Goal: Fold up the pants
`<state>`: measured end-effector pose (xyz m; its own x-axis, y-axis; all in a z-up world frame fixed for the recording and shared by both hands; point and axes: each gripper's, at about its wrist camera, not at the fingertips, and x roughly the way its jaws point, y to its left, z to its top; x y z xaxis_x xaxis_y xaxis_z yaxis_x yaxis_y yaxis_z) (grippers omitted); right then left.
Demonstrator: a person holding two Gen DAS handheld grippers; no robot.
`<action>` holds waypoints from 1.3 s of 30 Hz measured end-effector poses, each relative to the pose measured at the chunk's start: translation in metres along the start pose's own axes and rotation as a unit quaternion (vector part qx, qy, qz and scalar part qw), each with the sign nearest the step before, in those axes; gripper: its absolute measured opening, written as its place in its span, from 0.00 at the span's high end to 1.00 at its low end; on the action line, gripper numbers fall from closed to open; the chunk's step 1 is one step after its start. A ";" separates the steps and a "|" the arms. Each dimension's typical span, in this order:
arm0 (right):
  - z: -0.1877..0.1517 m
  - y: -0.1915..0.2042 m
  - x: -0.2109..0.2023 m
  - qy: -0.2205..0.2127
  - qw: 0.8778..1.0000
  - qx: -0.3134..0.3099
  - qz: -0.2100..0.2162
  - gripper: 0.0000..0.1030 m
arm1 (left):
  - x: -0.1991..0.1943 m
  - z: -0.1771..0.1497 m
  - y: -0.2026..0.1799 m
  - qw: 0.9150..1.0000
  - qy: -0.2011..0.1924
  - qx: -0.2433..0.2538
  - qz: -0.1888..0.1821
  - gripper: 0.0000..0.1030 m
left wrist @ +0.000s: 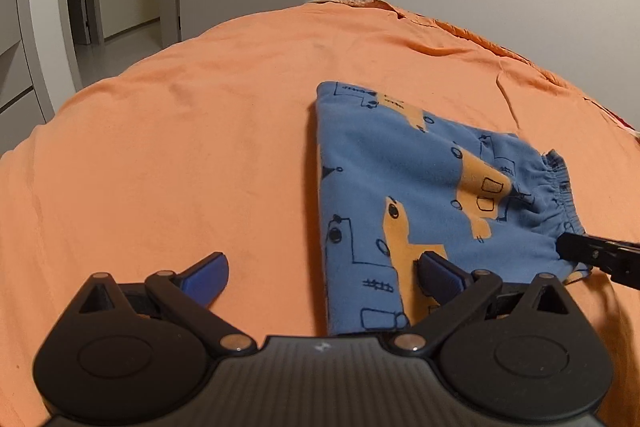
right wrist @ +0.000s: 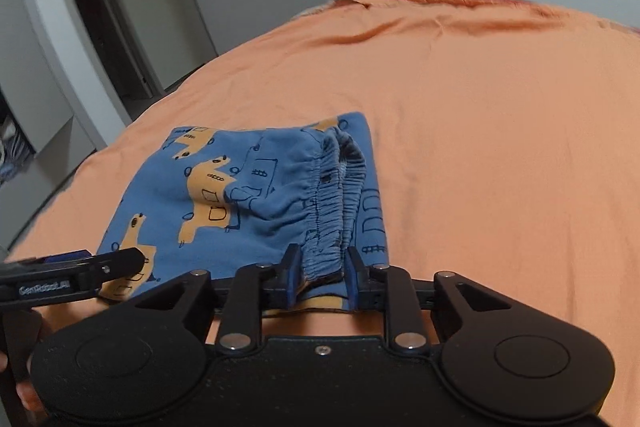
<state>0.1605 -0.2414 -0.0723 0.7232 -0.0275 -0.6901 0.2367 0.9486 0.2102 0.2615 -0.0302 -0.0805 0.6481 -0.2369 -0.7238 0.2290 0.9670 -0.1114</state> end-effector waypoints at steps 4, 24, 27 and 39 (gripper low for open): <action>0.010 0.013 -0.016 -0.051 0.996 -0.069 -0.032 0.32 | -0.006 0.004 0.002 1.000 -0.013 -0.015 -0.015 0.00; 0.069 -0.009 0.046 -0.094 0.958 -0.266 -0.050 0.08 | -0.007 -0.004 -0.007 1.000 -0.023 0.014 -0.001 0.00; 0.056 0.001 0.050 -0.092 0.951 -0.290 -0.054 0.07 | 0.001 -0.005 -0.015 0.999 -0.014 0.048 0.013 0.00; 0.083 -0.001 0.034 -0.140 0.970 -0.192 -0.053 0.02 | -0.017 0.018 0.004 0.996 -0.087 0.005 0.004 0.00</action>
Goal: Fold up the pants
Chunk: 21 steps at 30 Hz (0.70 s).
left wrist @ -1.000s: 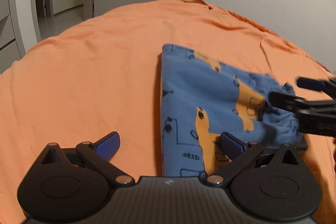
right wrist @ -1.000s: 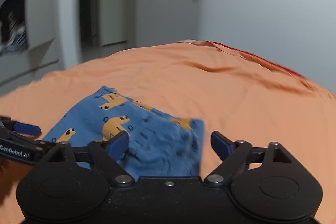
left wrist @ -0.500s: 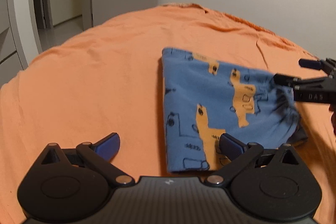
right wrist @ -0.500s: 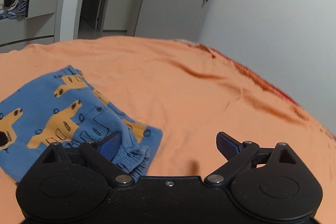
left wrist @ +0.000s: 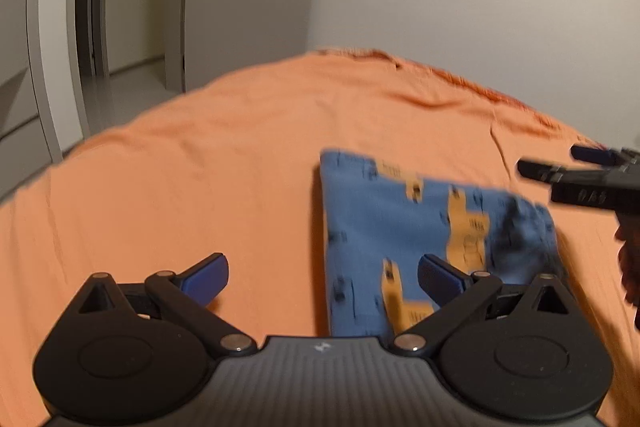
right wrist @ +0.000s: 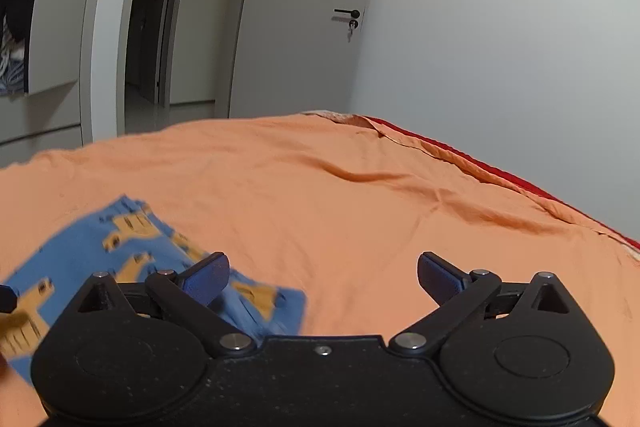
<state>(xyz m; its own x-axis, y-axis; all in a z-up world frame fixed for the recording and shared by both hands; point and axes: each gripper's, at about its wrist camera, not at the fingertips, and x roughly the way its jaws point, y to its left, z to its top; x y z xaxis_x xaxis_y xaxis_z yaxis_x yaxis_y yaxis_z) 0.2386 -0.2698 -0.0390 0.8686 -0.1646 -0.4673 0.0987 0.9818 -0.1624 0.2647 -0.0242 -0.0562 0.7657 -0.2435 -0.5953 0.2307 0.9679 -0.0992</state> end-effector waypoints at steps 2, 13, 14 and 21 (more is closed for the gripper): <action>0.005 0.019 0.013 -0.001 1.000 -0.018 0.006 0.02 | 0.014 0.010 -0.002 0.999 -0.029 0.020 0.028 0.00; -0.014 0.068 0.054 0.006 0.980 -0.194 -0.053 0.02 | 0.068 0.016 0.011 0.997 0.043 0.060 0.033 0.00; -0.014 0.057 0.050 0.006 0.980 -0.186 -0.075 0.02 | 0.067 0.019 0.012 0.997 0.046 0.057 0.031 0.00; -0.027 0.033 0.010 -0.014 0.986 -0.155 -0.066 0.01 | 0.069 0.040 -0.015 0.993 -0.025 0.115 0.032 0.00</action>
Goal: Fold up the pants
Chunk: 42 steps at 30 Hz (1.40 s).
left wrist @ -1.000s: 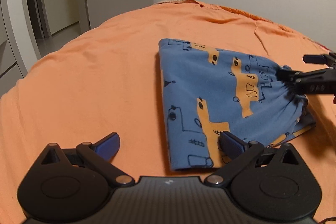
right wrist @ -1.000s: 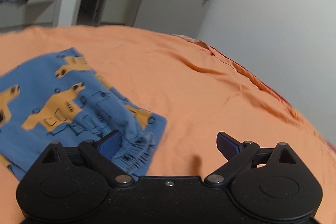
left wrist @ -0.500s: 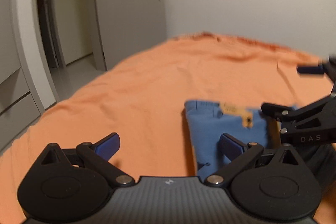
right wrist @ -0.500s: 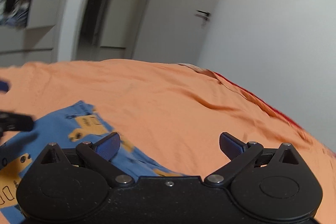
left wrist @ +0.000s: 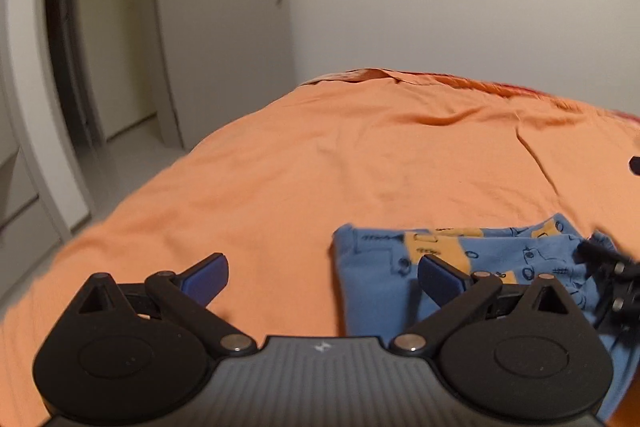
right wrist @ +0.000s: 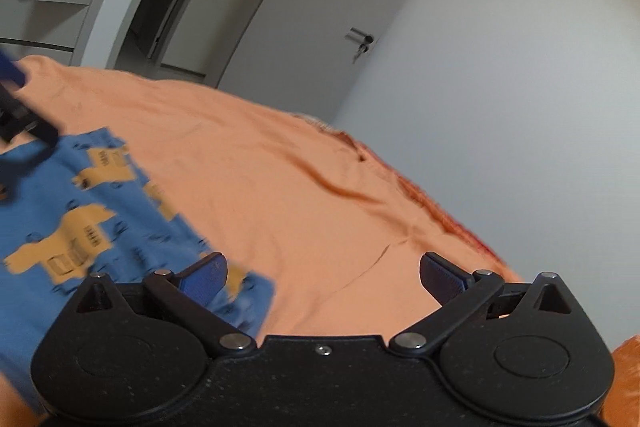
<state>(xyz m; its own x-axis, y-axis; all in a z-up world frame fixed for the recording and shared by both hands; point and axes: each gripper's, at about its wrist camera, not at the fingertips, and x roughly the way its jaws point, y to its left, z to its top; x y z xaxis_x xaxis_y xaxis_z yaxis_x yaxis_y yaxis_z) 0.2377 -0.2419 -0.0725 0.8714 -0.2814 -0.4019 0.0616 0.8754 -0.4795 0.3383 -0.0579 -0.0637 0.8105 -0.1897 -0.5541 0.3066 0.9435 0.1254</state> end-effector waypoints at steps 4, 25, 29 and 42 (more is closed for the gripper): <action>-0.024 0.005 0.013 0.027 0.999 0.029 -0.009 0.01 | 0.031 -0.011 -0.017 0.996 0.018 0.074 0.055 0.00; -0.016 0.036 -0.028 0.096 0.992 0.064 0.051 0.01 | -0.035 -0.042 -0.023 0.993 0.118 0.017 -0.029 0.00; -0.027 0.036 -0.040 0.097 0.990 0.089 0.042 0.01 | -0.051 -0.056 -0.014 0.991 0.126 -0.032 -0.032 0.00; 0.022 -0.001 -0.031 0.025 0.991 0.110 0.077 0.01 | -0.069 -0.065 -0.001 0.978 0.161 -0.131 -0.033 0.00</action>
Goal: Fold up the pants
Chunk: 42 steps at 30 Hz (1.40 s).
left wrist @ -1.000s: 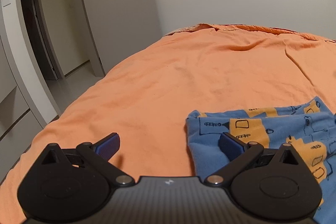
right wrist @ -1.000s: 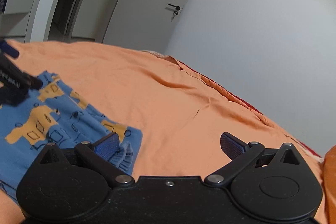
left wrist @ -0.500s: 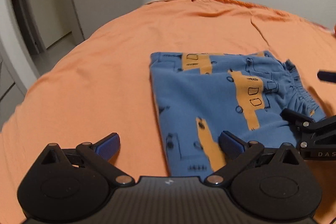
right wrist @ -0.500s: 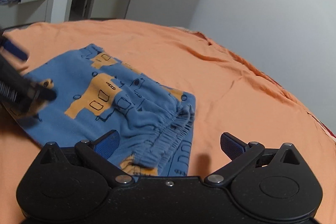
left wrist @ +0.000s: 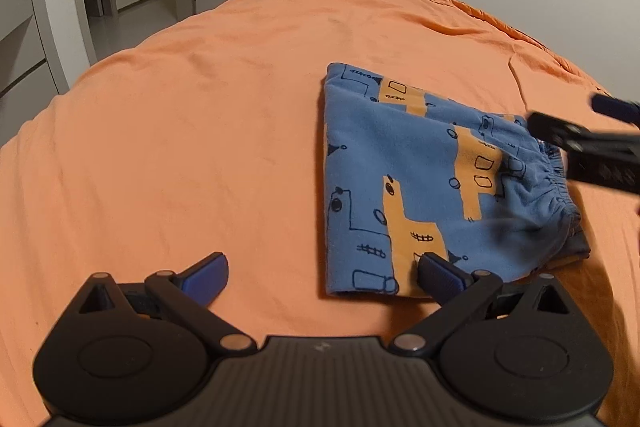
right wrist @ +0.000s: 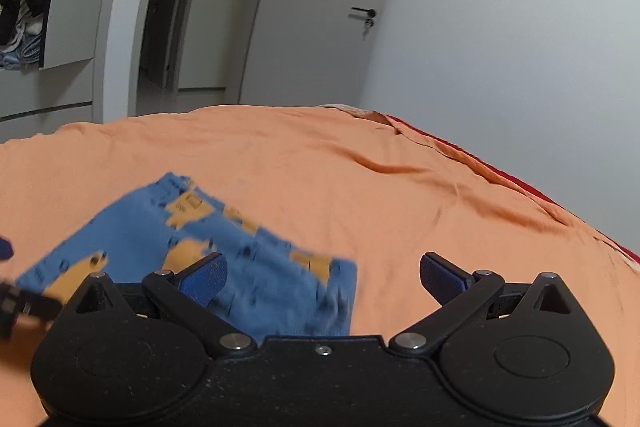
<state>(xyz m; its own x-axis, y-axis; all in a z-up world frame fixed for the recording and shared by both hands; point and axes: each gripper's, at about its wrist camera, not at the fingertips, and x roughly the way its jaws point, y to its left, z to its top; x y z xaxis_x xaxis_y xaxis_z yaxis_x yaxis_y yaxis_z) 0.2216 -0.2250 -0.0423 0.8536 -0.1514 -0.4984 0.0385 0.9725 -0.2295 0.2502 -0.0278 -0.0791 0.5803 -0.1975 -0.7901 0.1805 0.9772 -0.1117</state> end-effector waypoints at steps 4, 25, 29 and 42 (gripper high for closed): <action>0.021 0.003 0.050 0.043 0.996 -0.045 0.064 0.01 | 0.004 -0.001 0.001 1.000 0.001 0.000 -0.003 0.00; -0.031 -0.092 0.056 0.080 0.965 0.174 0.179 0.01 | -0.005 0.014 0.023 0.994 -0.035 -0.066 -0.085 0.00; -0.038 -0.100 0.068 0.092 0.947 0.213 0.222 0.01 | 0.010 0.018 0.028 0.990 -0.041 -0.090 -0.096 0.00; -0.051 -0.107 0.062 0.088 0.932 0.259 0.239 0.33 | 0.014 0.018 0.029 0.986 -0.033 -0.090 -0.134 0.00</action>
<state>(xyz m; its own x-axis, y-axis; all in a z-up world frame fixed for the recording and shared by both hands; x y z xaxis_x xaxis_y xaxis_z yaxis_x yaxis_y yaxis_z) 0.2434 -0.3471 -0.0913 0.7405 0.3391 -0.5802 -0.0406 0.8843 0.4651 0.2780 -0.0039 -0.0823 0.5824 -0.4488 -0.6778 0.1930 0.8863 -0.4210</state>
